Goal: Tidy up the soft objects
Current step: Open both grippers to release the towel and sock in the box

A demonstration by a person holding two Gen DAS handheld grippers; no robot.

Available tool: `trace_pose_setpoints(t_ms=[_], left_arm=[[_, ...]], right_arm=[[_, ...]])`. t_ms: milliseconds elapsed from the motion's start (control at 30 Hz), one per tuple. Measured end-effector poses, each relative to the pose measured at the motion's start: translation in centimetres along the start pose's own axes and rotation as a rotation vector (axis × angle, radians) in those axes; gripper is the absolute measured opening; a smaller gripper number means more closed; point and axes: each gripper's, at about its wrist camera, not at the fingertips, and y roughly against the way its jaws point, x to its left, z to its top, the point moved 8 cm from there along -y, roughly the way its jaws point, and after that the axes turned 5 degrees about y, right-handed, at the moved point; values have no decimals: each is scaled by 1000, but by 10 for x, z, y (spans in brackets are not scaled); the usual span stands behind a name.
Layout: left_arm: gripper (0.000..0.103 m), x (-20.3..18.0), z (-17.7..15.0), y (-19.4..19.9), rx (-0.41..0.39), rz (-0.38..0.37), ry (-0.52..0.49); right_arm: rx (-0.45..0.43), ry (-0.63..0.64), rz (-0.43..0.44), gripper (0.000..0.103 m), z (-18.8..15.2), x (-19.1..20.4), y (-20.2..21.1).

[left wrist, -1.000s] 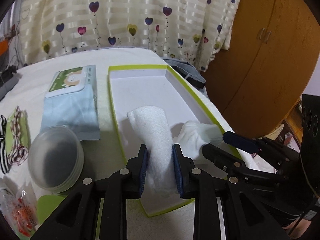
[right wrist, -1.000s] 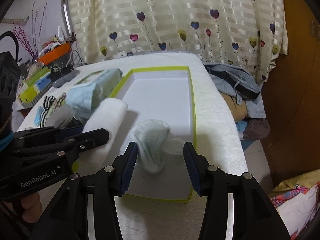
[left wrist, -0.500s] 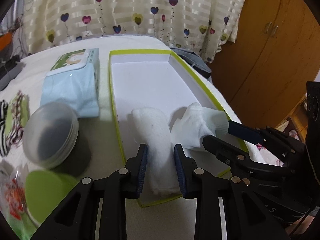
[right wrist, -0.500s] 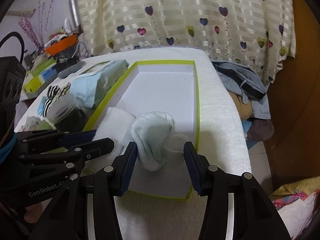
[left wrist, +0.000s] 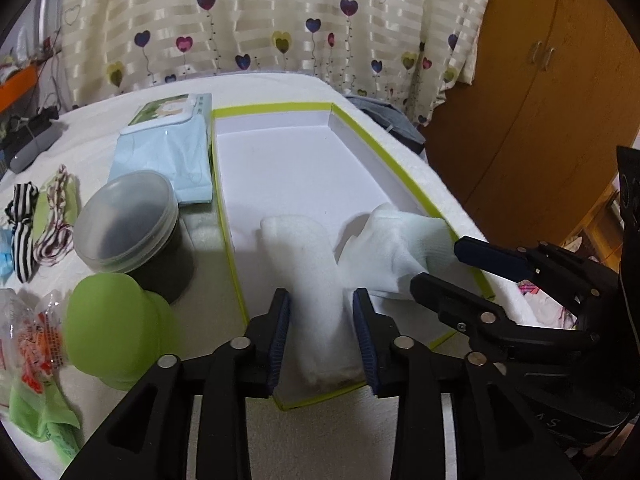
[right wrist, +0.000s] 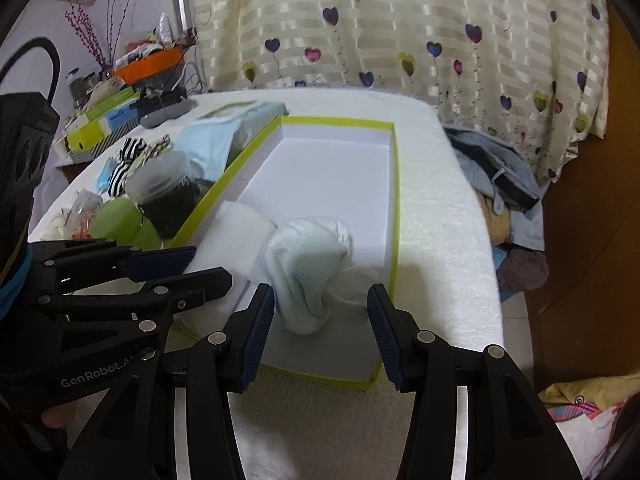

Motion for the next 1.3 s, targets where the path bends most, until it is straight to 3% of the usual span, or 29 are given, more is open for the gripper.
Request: trace_pose_setpoints(t_ms=[167, 600, 1000, 1300], left_arm=[[46, 1, 6, 16, -45, -30, 19], [46, 12, 13, 66, -157, -41, 26], [46, 38, -5, 106, -210, -48, 44], [46, 64, -18, 127, -262, 13, 80]], right_arm=[[-51, -13, -14, 58, 7, -1, 19], [-107, -11, -23, 59, 16, 20, 46], [-145, -23, 10, 59, 14, 61, 68], [-167, -14, 41, 59, 13, 87, 75]])
